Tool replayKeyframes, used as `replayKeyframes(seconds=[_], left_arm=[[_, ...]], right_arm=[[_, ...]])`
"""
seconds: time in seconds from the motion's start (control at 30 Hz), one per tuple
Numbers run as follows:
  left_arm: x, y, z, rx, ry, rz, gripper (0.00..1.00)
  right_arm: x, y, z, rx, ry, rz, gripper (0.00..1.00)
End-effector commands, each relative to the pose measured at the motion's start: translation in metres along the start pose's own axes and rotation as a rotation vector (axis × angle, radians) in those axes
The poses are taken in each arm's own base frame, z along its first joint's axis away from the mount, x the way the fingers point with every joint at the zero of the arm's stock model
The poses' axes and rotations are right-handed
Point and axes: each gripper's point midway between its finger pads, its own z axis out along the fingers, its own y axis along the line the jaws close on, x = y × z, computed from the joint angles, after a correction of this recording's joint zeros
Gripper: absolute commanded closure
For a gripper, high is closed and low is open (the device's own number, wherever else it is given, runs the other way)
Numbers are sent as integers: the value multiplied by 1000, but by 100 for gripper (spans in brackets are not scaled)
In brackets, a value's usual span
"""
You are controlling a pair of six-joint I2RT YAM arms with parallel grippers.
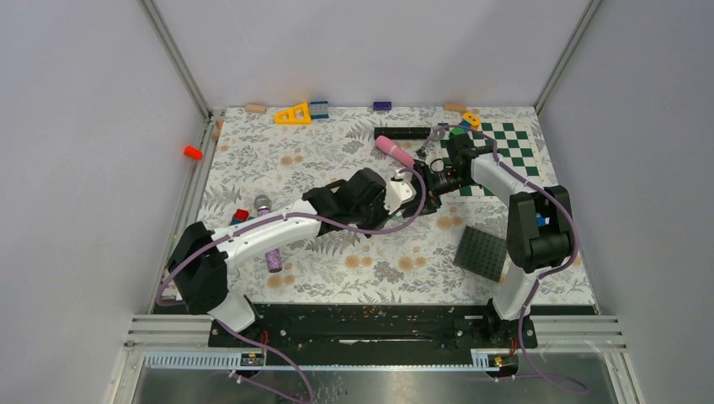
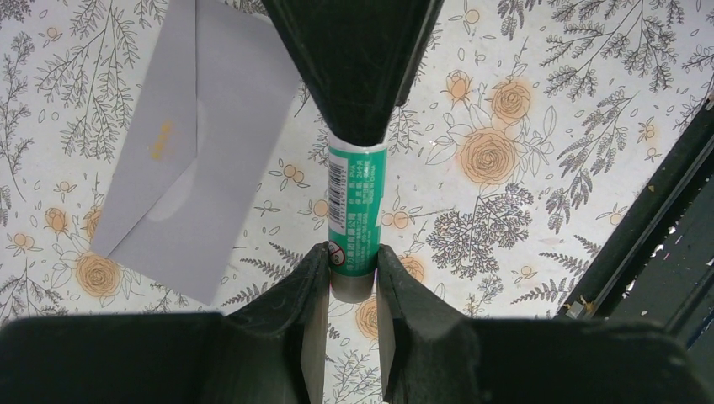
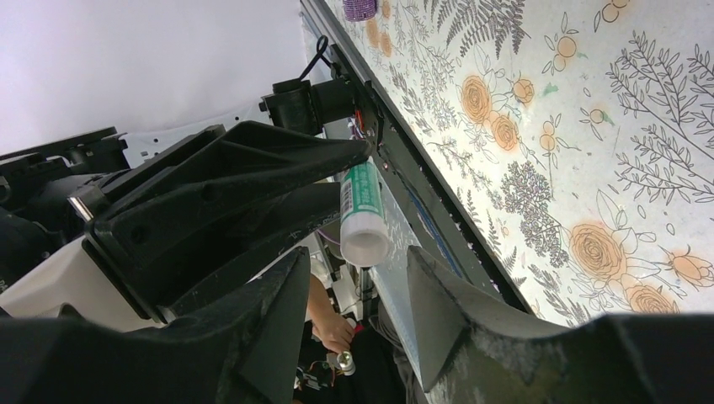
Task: Place the letter into the envelope and seal it
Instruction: Screw the solid glue.
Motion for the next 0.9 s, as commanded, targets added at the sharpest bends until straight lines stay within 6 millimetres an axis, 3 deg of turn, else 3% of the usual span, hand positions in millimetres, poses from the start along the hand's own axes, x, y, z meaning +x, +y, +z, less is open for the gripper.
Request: replayKeyframes(seconds=[0.0,0.17,0.57,0.87], left_arm=[[-13,-1,3,-7,-47,20,98],[-14,-2,3,-7,-45,23,98],[-14,-1,4,-16,-43,21,98],[-14,-2,5,-12,-42,21,99]], right_arm=[[-4,5,-1,-29,-3,11,48],[-4,3,0,-32,1,20,54],[-1,-5,4,-12,5,41,56],[2,-1,7,-22,18,25,60]])
